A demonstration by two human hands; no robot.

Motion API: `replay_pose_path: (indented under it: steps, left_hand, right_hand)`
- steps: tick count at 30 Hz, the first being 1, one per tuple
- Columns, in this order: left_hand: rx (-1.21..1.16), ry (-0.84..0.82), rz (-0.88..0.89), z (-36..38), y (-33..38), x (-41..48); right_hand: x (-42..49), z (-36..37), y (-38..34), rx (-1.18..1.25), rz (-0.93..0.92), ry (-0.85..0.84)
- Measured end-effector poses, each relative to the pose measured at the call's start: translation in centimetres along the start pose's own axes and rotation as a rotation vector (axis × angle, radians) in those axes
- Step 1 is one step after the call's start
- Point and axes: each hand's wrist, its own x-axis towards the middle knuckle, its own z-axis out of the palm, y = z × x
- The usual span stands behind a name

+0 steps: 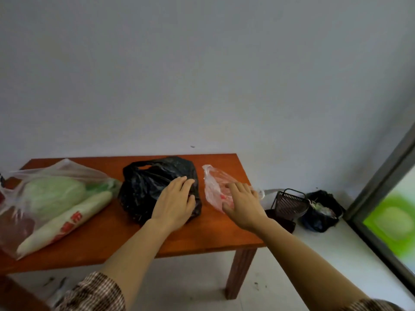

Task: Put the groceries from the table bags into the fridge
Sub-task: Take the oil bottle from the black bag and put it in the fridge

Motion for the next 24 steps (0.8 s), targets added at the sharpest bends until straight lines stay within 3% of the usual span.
replay_pose_path:
  steps: [4,10,14,16,21,24]
  left_hand:
    - [0.023,0.031,0.001,0.0,-7.6,4.4]
    - [-0.148,0.052,-0.012,-0.4,-19.3,11.3]
    - [-0.309,-0.072,-0.191,0.2,-25.5,14.2]
    - [-0.417,-0.176,-0.308,0.7,-27.0,15.7]
    - [-0.664,-0.324,-0.198,0.9,-26.8,16.8]
    - [-0.857,-0.429,-0.196,1.4,-25.9,17.0]
  right_hand:
    - [6.6,3.7,-3.3,0.017,-0.009,-0.03]
    - [16.7,8.2,-8.5,0.075,0.079,-0.016]
    - [21.6,10.1,-12.2,0.105,0.087,-0.108]
    - [23.6,10.6,-13.7,0.116,0.066,-0.14]
    - [26.7,12.4,-14.7,0.014,0.016,-0.351]
    - [27.3,12.4,-13.4,-0.118,-0.045,-0.352]
